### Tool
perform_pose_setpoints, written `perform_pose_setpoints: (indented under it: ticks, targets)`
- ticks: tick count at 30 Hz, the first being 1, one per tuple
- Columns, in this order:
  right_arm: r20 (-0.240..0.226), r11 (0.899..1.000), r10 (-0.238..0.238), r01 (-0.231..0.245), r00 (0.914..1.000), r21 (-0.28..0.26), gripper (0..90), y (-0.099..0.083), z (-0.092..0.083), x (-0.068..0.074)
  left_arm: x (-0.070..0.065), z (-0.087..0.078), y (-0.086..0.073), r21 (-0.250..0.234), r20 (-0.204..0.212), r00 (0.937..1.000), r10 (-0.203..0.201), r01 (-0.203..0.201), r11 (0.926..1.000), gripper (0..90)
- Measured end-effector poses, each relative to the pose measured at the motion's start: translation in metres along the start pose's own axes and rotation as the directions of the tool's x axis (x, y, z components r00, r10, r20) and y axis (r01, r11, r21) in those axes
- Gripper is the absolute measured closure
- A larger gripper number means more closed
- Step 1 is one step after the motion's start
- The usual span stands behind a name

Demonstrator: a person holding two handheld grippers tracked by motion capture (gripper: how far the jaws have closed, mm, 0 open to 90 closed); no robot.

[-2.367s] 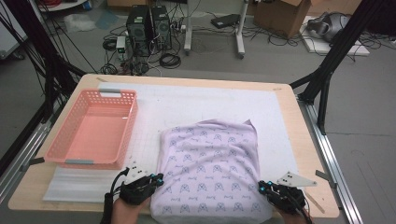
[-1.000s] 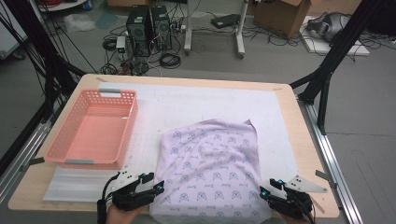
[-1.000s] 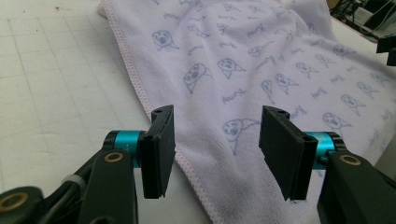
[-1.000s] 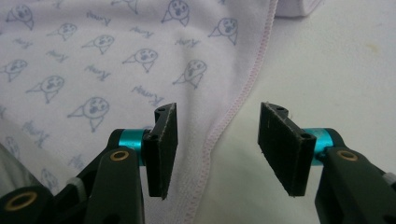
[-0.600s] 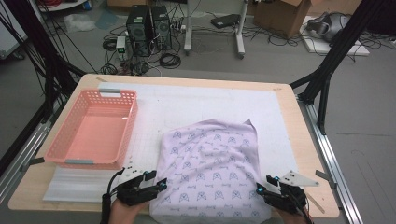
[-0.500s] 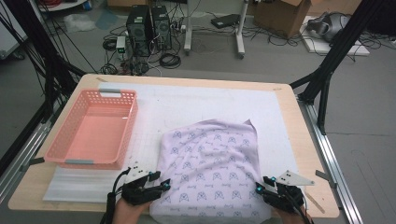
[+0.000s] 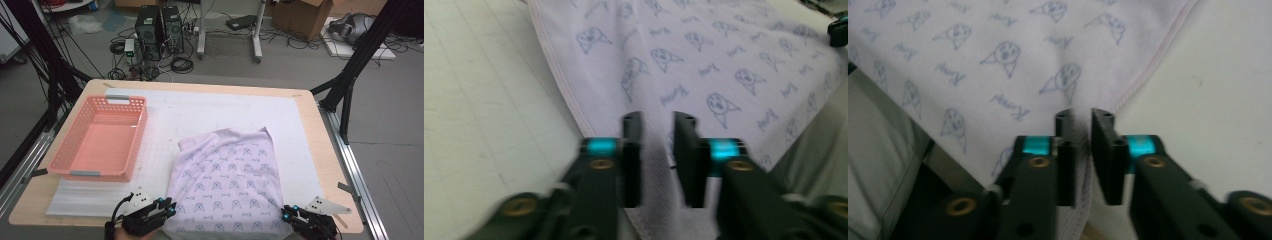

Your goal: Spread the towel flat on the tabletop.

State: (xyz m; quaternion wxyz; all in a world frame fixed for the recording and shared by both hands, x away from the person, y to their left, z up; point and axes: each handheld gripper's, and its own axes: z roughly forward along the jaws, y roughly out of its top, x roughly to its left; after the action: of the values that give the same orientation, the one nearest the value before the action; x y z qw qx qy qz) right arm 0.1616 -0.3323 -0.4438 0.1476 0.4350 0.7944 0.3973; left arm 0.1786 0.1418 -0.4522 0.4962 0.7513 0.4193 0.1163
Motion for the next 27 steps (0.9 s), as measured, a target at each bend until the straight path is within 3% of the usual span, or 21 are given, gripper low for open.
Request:
perform_pose_setpoints:
  ticks: [2, 5, 9, 11, 16, 21, 26, 27]
  targets:
    - [0.004, 0.999, 0.021, -0.021, 0.9998, -0.043, 66.2, 0.005, -0.001, -0.003, 0.007, 0.0, 0.003, -0.027, -0.01, 0.9996, -0.027, 0.026, 0.9993, 54.5]
    - [0.026, 0.997, 0.025, -0.023, 0.9994, -0.072, 62.7, 0.014, 0.002, -0.007, 0.016, 0.002, 0.008, -0.048, -0.015, 0.9989, -0.045, 0.044, 0.9979, 52.3]
    - [0.045, 0.997, 0.016, -0.013, 0.9989, -0.079, 61.6, 0.019, 0.009, -0.009, 0.021, 0.005, 0.011, -0.059, -0.024, 0.9986, -0.046, 0.045, 0.9972, 52.9]
    - [0.056, 0.997, 0.017, -0.012, 0.9983, -0.082, 60.4, 0.022, 0.012, -0.011, 0.023, 0.006, 0.013, -0.062, -0.019, 0.9991, -0.039, 0.038, 0.9974, 58.2]
    - [0.071, 0.995, 0.022, -0.015, 0.9972, -0.095, 59.8, 0.026, 0.015, -0.015, 0.027, 0.01, 0.019, -0.085, -0.023, 0.9988, -0.043, 0.041, 0.9956, 56.0]
    - [0.073, 0.997, 0.027, -0.021, 0.997, -0.076, 58.1, 0.033, 0.028, -0.016, 0.029, 0.012, 0.02, -0.08, -0.028, 0.9988, -0.04, 0.038, 0.9961, 54.3]
    - [0.103, 1.0, -0.029, 0.028, 0.9943, 0.011, 59.2, 0.036, 0.049, -0.013, 0.029, 0.013, 0.019, -0.077, -0.03, 0.9992, -0.028, 0.026, 0.9967, 51.8]
    - [0.109, 0.999, -0.037, 0.037, 0.9934, 0.001, 60.8, 0.035, 0.05, -0.012, 0.029, 0.012, 0.019, -0.082, -0.028, 0.9991, -0.032, 0.03, 0.9961, 51.4]
